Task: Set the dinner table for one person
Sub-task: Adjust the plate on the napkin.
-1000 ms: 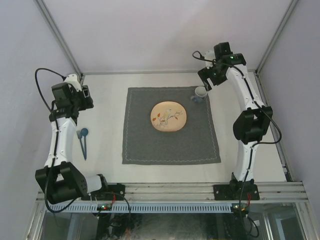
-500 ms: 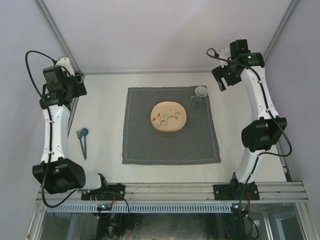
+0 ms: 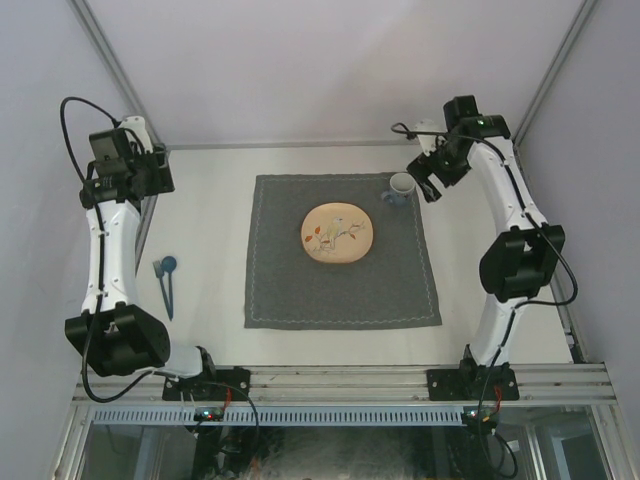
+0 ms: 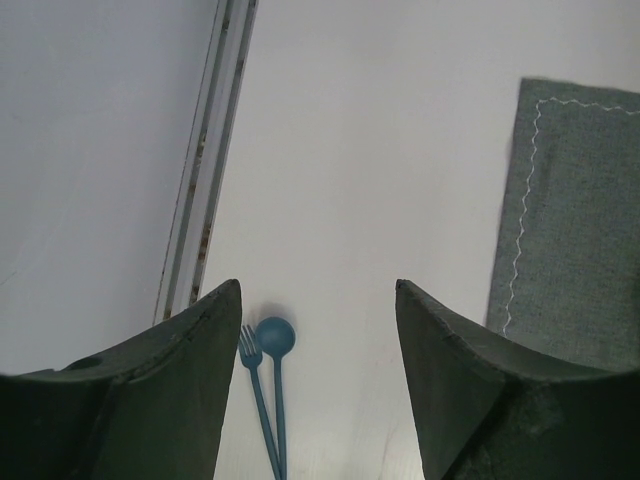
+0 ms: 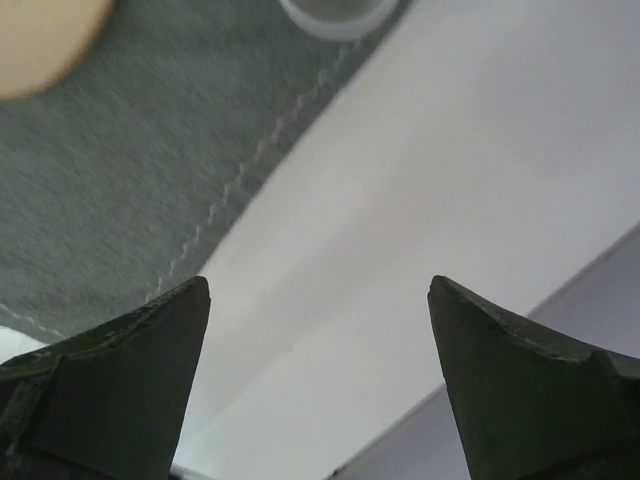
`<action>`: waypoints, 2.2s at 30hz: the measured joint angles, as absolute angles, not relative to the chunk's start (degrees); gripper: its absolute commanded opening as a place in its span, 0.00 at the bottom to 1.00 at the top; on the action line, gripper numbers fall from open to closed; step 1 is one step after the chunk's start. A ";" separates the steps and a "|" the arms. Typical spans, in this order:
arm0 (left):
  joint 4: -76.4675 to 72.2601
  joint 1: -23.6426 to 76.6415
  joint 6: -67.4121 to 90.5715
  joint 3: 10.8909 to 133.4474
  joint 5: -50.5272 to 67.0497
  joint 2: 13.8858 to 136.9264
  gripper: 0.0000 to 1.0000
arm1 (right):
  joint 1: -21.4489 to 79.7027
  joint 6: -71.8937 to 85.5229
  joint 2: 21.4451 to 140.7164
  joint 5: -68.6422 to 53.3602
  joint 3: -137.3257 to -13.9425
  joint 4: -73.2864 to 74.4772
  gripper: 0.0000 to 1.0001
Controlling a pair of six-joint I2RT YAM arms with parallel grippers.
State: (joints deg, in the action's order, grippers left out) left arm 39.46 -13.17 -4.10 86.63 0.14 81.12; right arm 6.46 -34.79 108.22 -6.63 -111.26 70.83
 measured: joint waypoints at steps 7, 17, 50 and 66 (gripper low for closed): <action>40.32 -13.19 -4.67 86.59 0.03 81.12 0.67 | 13.26 -34.79 124.40 -15.66 -140.81 74.70 0.87; 41.45 -13.19 -5.96 86.56 0.14 81.12 0.67 | 16.58 -37.34 125.34 -19.09 -129.29 75.88 0.87; 50.76 -15.29 -9.76 82.24 4.71 69.65 0.67 | 16.58 -38.41 128.18 -35.38 -127.46 74.65 0.84; 53.43 -15.29 -9.93 80.31 1.37 68.16 0.67 | 18.74 -30.59 137.84 -39.55 -128.55 70.94 0.81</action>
State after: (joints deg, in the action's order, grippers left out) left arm 53.43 -15.29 -9.93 80.31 1.37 68.16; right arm 18.74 -30.59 137.84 -39.55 -128.55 70.94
